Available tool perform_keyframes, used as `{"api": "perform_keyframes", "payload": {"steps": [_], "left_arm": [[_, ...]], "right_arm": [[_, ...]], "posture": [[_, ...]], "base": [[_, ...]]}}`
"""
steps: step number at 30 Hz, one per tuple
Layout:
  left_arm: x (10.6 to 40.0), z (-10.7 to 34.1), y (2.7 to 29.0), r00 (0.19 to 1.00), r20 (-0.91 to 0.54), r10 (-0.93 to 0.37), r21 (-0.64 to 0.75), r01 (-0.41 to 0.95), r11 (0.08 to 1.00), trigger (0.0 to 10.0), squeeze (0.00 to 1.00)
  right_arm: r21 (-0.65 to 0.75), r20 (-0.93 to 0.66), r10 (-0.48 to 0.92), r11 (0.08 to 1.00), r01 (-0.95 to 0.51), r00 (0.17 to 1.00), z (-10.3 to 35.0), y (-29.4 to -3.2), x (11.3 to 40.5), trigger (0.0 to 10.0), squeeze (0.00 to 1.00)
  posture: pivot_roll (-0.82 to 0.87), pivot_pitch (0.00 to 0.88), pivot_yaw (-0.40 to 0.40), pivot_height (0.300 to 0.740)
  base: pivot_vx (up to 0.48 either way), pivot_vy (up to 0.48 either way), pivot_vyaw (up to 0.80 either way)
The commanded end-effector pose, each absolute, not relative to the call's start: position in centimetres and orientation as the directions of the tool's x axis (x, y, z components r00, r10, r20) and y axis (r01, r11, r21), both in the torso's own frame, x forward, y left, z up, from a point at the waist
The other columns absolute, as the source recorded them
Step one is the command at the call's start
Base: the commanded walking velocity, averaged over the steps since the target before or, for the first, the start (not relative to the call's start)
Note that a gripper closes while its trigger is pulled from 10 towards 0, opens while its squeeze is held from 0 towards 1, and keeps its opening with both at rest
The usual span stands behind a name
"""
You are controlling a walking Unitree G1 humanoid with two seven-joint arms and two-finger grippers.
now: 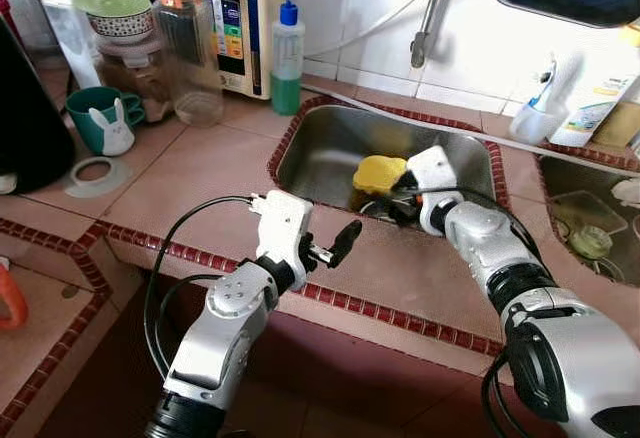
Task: Kitchen organization
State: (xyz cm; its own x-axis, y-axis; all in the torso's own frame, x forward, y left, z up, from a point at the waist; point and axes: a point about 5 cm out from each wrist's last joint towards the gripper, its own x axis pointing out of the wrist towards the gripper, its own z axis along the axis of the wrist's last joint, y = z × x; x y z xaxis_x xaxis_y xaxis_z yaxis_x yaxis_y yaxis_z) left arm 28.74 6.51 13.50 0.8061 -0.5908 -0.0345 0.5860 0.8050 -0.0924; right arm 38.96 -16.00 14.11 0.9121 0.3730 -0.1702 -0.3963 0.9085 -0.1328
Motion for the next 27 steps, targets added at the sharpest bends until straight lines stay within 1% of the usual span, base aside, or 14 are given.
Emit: {"api": "perform_keyframes", "payload": {"steps": [1,2,4,7,8,14,16,20,21,23,27], "left_arm": [[29.0,13.7,6.2,0.804,-0.031,-0.594,-0.073,0.591,0.803,10.0,0.00],[29.0,13.7,6.2,0.804,-0.031,-0.594,-0.073,0.591,0.803,10.0,0.00],[29.0,13.7,6.0,0.800,-0.032,-0.599,-0.074,0.596,0.800,10.0,0.00],[29.0,13.7,5.9,0.797,-0.031,-0.603,-0.072,0.600,0.797,10.0,0.00],[29.1,13.7,5.9,0.797,-0.030,-0.603,-0.072,0.600,0.797,10.0,0.00],[29.5,13.7,6.1,0.817,-0.035,-0.575,-0.061,0.573,0.818,10.0,0.00],[30.1,14.1,6.6,0.859,-0.016,-0.512,-0.033,0.512,0.859,10.0,0.00],[30.8,14.7,7.1,0.884,0.016,-0.467,-0.030,0.467,0.884,10.0,0.00],[31.3,15.0,7.4,0.901,0.023,-0.432,-0.009,0.433,0.901,10.0,0.00],[31.7,15.1,7.6,0.911,0.025,-0.412,-0.013,0.412,0.911,10.0,0.00],[32.2,15.4,7.6,0.916,0.043,-0.400,0.027,0.399,0.917,10.0,0.00]], "right_arm": [[-0.095,-0.101,0.370,0.921,-0.379,0.924,14.8,-16.2,39.0,10.0,0.00],[-0.095,-0.101,0.370,0.921,-0.379,0.924,14.8,-16.2,39.0,10.0,0.00],[0.002,-0.032,0.350,0.937,-0.350,0.936,15.3,-16.4,39.0,10.0,0.00],[0.036,0.013,0.328,0.944,-0.329,0.944,15.8,-16.6,39.0,10.0,0.00],[0.073,0.058,0.291,0.953,-0.295,0.955,16.3,-17.0,39.1,10.0,0.00],[0.091,0.155,0.239,0.963,-0.255,0.959,17.7,-17.8,38.6,10.0,0.00],[0.067,0.209,0.210,0.971,-0.228,0.955,18.5,-18.4,37.6,10.0,0.00],[0.059,0.231,0.186,0.977,-0.204,0.955,18.6,-18.8,36.4,10.0,0.00],[0.046,0.236,0.164,0.983,-0.180,0.958,18.4,-19.0,35.4,10.0,0.00],[0.051,0.235,0.134,0.987,-0.150,0.963,17.9,-19.1,34.2,10.0,0.00],[0.080,0.205,0.076,0.992,-0.094,0.976,16.5,-18.8,31.5,10.0,0.00]], "posture": [[0.18,0.007,-0.047,0.740],[0.18,0.007,-0.047,0.740],[0.18,0.001,-0.042,0.740],[0.17,0.000,-0.040,0.740],[0.17,0.000,-0.039,0.740],[0.16,0.000,-0.034,0.740],[0.15,0.000,-0.027,0.740],[0.13,0.000,-0.018,0.740],[0.12,0.000,-0.012,0.740],[0.11,0.000,-0.004,0.740],[0.09,0.000,0.009,0.740]], "base": [[0.000,0.000,0.00],[0.000,0.000,0.00],[0.000,0.000,0.00],[0.000,0.000,0.00],[0.000,0.000,0.00],[0.000,0.000,0.00],[0.000,0.000,0.00],[0.000,0.000,0.00],[0.000,0.000,0.00],[0.000,0.000,0.00],[0.000,0.000,0.00]]}}
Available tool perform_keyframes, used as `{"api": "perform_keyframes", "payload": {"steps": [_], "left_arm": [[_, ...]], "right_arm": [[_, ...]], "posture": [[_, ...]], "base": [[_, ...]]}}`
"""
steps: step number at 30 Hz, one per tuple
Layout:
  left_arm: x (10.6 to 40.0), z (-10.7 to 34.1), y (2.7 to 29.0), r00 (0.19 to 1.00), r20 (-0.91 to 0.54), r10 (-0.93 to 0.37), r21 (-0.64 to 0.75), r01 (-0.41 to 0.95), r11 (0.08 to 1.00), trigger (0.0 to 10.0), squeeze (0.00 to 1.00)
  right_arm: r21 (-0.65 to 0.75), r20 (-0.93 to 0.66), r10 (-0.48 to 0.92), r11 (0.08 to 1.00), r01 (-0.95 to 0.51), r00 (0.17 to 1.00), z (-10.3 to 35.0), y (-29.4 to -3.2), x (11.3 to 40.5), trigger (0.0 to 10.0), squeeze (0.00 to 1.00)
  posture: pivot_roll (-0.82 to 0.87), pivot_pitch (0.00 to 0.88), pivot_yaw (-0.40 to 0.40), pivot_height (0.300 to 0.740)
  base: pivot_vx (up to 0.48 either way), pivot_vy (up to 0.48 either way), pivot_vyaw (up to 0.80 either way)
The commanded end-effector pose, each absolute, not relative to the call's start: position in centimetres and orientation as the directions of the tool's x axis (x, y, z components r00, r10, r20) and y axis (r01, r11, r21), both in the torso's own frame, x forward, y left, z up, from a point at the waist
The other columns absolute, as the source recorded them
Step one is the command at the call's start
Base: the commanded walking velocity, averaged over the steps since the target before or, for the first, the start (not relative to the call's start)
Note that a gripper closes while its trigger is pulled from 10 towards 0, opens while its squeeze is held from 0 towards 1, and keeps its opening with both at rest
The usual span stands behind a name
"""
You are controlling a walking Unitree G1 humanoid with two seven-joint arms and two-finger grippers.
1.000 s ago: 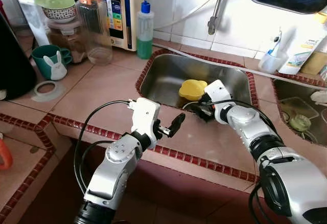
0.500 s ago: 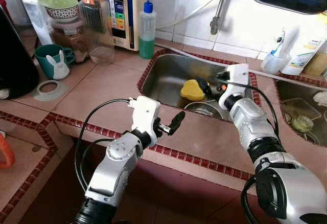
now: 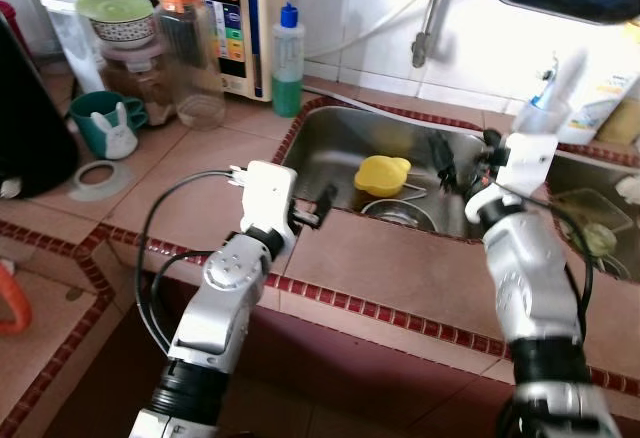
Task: Kitchen organization
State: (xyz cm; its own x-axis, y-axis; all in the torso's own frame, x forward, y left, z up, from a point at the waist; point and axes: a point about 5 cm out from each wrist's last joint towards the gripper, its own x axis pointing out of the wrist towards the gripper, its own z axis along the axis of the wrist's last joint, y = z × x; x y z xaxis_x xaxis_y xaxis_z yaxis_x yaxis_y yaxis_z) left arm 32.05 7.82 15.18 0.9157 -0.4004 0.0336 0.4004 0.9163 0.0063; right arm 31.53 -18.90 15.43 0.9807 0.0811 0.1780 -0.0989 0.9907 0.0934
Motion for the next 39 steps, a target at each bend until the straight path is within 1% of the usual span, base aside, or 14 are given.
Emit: {"api": "perform_keyframes", "payload": {"steps": [1,4,8,9,10,12,14,18,27,29,30,31,32,39], "left_arm": [[32.3,15.4,7.5,0.912,0.043,-0.408,0.004,0.409,0.913,10.0,0.00],[32.4,15.4,7.2,0.910,0.051,-0.412,0.010,0.412,0.911,10.0,0.00],[32.3,15.6,6.9,0.902,0.062,-0.428,0.012,0.428,0.904,10.0,0.00],[32.3,15.6,6.9,0.909,0.064,-0.413,0.029,0.412,0.911,10.0,0.00],[32.4,15.6,7.3,0.932,0.063,-0.356,0.073,0.352,0.933,10.0,0.00],[32.5,15.7,7.7,0.944,0.096,-0.314,0.094,0.305,0.948,10.0,0.00],[32.4,15.2,8.1,0.944,0.075,-0.321,0.025,0.320,0.947,10.0,0.00],[31.8,14.7,8.6,0.945,0.065,-0.322,0.021,0.321,0.947,10.0,0.00],[32.0,14.9,8.3,0.946,0.060,-0.319,-0.012,0.320,0.947,10.0,0.00],[32.2,14.7,8.2,0.936,0.015,-0.351,-0.090,0.351,0.932,10.0,0.00],[32.2,14.7,8.2,0.936,0.015,-0.351,-0.090,0.351,0.932,10.0,0.00],[32.4,14.9,8.3,0.937,0.027,-0.348,-0.046,0.349,0.936,10.0,0.00],[32.4,14.9,8.3,0.936,0.029,-0.350,-0.041,0.351,0.935,10.0,0.00],[32.5,15.3,7.7,0.932,0.039,-0.361,-0.043,0.362,0.931,10.0,0.00]], "right_arm": [[0.087,0.191,0.058,0.993,-0.076,0.980,16.1,-18.6,30.4,10.0,0.00],[0.088,0.165,0.035,0.995,-0.050,0.986,15.6,-18.0,28.7,10.0,0.00],[0.083,0.159,0.024,0.996,-0.038,0.987,15.8,-17.4,27.7,10.0,0.00],[0.076,0.158,0.020,0.997,-0.033,0.987,15.9,-17.4,27.6,10.0,0.00],[0.068,0.159,0.012,0.997,-0.023,0.987,16.2,-17.3,27.1,10.0,0.00],[0.061,0.159,0.006,0.998,-0.016,0.987,16.5,-17.3,26.9,10.0,0.00],[0.056,0.154,0.005,0.998,-0.014,0.988,16.8,-17.3,26.7,10.0,0.00],[0.058,0.130,-0.005,0.998,-0.003,0.991,16.9,-17.2,26.4,10.0,0.00],[0.062,0.100,0.004,0.998,-0.011,0.995,17.0,-16.6,26.3,10.0,0.00],[0.060,0.097,0.013,0.998,-0.019,0.995,17.1,-16.3,26.5,10.0,0.00],[0.060,0.097,0.013,0.998,-0.019,0.995,17.1,-16.3,26.5,10.0,0.00],[0.058,0.098,0.016,0.998,-0.021,0.995,17.2,-16.1,26.6,10.0,0.00],[0.058,0.098,0.016,0.998,-0.022,0.995,17.2,-16.1,26.6,10.0,0.00],[0.060,0.107,0.023,0.998,-0.030,0.994,17.5,-16.1,27.0,10.0,0.00]], "posture": [[0.08,0.000,0.018,0.740],[0.06,0.000,0.034,0.740],[0.05,0.000,0.038,0.740],[0.04,0.000,0.037,0.740],[0.04,0.000,0.036,0.740],[0.04,0.000,0.034,0.740],[0.04,0.000,0.032,0.740],[0.04,0.000,0.032,0.740],[0.04,0.011,0.032,0.740],[0.04,0.009,0.038,0.740],[0.04,0.009,0.038,0.740],[0.04,0.008,0.042,0.740],[0.04,0.008,0.042,0.740],[0.05,0.000,0.046,0.740]], "base": [[0.000,0.000,0.00],[0.000,0.000,0.00],[0.000,0.000,0.00],[0.000,0.000,0.00],[0.000,0.000,0.00],[0.000,0.000,0.00],[0.000,0.000,0.00],[0.000,0.000,0.00],[0.000,0.000,-0.77],[0.000,0.000,-0.76],[0.000,0.000,-0.76],[0.000,0.000,-0.76],[0.000,0.000,-0.76],[0.000,0.000,-0.76]]}}
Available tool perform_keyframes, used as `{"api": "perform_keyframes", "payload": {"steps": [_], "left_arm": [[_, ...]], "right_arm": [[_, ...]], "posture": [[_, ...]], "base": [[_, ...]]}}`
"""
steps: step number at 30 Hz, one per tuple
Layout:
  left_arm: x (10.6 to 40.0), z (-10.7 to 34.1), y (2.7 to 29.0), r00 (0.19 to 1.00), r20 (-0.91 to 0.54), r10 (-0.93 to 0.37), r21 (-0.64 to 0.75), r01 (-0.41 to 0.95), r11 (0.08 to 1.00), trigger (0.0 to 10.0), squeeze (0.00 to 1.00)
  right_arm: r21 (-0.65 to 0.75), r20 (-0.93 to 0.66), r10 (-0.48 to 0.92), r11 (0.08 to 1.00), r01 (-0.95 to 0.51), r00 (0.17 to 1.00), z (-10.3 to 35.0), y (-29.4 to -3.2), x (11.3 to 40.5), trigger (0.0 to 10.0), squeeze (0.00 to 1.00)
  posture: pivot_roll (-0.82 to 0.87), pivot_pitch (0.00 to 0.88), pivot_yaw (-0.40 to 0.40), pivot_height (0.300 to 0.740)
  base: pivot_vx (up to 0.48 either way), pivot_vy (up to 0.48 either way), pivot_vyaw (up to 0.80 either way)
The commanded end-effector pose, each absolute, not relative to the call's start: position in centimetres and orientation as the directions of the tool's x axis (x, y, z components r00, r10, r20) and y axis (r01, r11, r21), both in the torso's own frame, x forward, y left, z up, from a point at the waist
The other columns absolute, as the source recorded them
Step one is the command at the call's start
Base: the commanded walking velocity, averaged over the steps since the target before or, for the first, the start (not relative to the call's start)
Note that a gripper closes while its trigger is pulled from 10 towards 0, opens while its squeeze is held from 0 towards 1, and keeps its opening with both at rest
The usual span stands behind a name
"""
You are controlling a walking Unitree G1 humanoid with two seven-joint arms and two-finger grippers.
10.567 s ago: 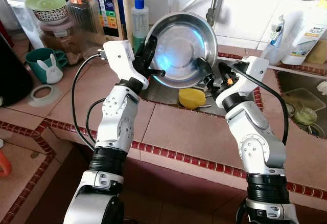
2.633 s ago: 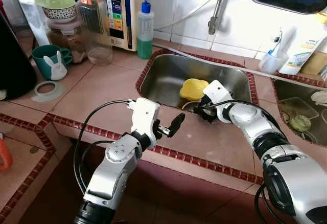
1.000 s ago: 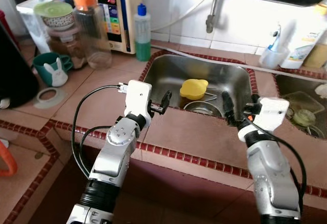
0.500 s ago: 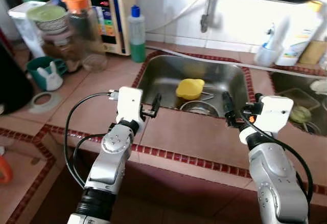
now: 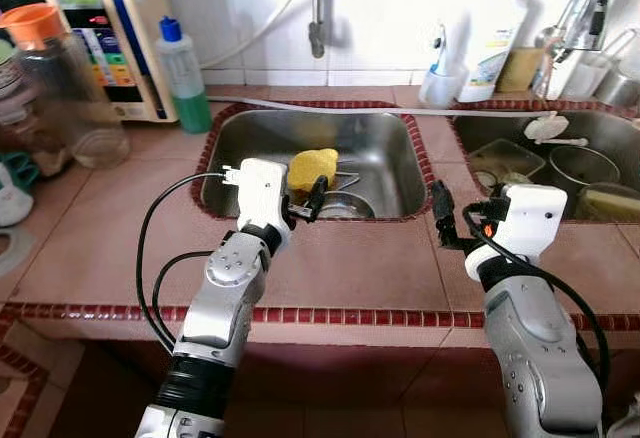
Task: Kitchen organization
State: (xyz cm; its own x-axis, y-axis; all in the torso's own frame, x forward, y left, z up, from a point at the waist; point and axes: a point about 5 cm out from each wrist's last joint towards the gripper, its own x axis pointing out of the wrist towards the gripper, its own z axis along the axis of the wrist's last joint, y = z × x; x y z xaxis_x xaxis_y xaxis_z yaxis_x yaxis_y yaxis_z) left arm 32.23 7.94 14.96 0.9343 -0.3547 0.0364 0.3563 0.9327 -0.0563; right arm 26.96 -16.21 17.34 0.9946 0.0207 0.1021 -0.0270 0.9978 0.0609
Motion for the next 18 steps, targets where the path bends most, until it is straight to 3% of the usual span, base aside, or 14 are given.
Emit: {"api": "perform_keyframes", "payload": {"steps": [1,15,18], "left_arm": [[32.4,15.4,7.6,0.931,0.040,-0.362,-0.048,0.364,0.930,10.0,0.00],[32.3,15.3,7.6,0.934,0.033,-0.357,-0.054,0.358,0.932,10.0,0.00],[32.2,16.7,8.9,0.934,0.162,-0.318,-0.023,0.325,0.945,10.0,0.00]], "right_arm": [[0.060,0.108,0.025,0.998,-0.031,0.994,17.6,-16.1,27.0,10.0,0.00],[0.062,0.108,0.043,0.997,-0.050,0.993,17.7,-15.8,27.3,10.0,0.00],[0.045,0.128,0.058,0.997,-0.065,0.990,17.8,-15.6,27.0,10.0,0.00]], "posture": [[0.05,0.000,0.046,0.740],[0.05,0.000,0.043,0.740],[0.05,0.000,0.044,0.740]], "base": [[0.000,0.000,-0.76],[0.000,0.000,-0.76],[0.000,0.000,-0.47]]}}
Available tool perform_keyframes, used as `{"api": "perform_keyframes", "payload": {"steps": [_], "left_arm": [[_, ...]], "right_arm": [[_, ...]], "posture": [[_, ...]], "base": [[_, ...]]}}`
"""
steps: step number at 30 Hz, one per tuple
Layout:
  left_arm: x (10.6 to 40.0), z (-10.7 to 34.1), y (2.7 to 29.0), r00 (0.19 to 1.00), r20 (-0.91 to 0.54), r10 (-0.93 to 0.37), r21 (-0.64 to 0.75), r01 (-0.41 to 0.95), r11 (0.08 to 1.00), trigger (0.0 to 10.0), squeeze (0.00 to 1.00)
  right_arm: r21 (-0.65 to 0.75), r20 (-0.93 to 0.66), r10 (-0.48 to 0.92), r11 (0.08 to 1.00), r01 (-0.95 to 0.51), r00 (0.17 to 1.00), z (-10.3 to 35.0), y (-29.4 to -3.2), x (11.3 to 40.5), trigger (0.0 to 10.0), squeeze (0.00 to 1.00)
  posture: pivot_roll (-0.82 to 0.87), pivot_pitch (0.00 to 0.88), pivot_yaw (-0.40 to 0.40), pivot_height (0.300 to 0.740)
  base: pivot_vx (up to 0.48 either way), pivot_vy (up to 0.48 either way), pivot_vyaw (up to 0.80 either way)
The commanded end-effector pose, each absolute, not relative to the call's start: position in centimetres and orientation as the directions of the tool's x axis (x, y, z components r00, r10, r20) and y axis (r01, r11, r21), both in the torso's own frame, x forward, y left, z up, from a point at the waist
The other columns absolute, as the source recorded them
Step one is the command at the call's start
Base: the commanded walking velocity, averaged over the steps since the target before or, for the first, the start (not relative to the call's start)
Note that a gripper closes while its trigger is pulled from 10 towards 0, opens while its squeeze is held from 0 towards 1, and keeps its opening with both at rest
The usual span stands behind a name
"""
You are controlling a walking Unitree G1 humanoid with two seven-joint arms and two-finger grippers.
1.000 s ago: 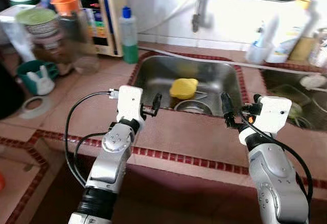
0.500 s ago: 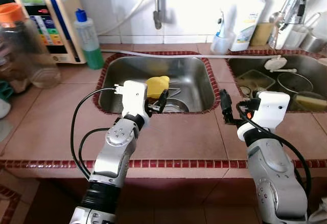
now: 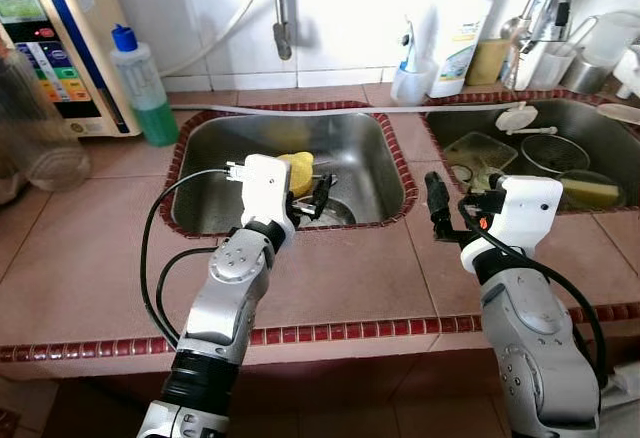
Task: Kitchen organization
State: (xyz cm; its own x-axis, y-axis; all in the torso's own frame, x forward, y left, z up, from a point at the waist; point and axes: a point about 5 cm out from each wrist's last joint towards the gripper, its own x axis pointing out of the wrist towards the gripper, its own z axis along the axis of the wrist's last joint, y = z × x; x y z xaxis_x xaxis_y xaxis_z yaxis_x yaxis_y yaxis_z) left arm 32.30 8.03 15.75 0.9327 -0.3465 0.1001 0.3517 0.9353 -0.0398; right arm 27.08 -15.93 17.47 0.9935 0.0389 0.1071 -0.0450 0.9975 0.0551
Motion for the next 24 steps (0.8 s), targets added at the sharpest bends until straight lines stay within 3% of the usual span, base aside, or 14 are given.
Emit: {"api": "perform_keyframes", "payload": {"steps": [1,13,24], "left_arm": [[32.3,16.7,9.0,0.935,0.163,-0.315,-0.019,0.322,0.947,10.0,0.00],[31.1,16.1,10.6,0.932,0.136,-0.335,0.017,0.336,0.942,10.0,0.00],[30.8,15.9,10.4,0.930,0.121,-0.348,0.022,0.348,0.937,10.0,0.00]], "right_arm": [[0.041,0.128,0.059,0.997,-0.065,0.990,17.8,-15.6,26.9,10.0,0.00],[-0.019,0.111,0.078,0.997,-0.077,0.991,17.4,-15.7,24.5,10.0,0.00],[-0.002,0.095,0.070,0.998,-0.070,0.993,17.4,-15.6,23.7,10.0,0.00]], "posture": [[0.05,0.000,0.044,0.740],[0.04,0.000,0.058,0.740],[0.04,0.008,0.051,0.740]], "base": [[0.000,0.000,0.00],[0.000,0.000,0.00],[0.000,0.000,-0.78]]}}
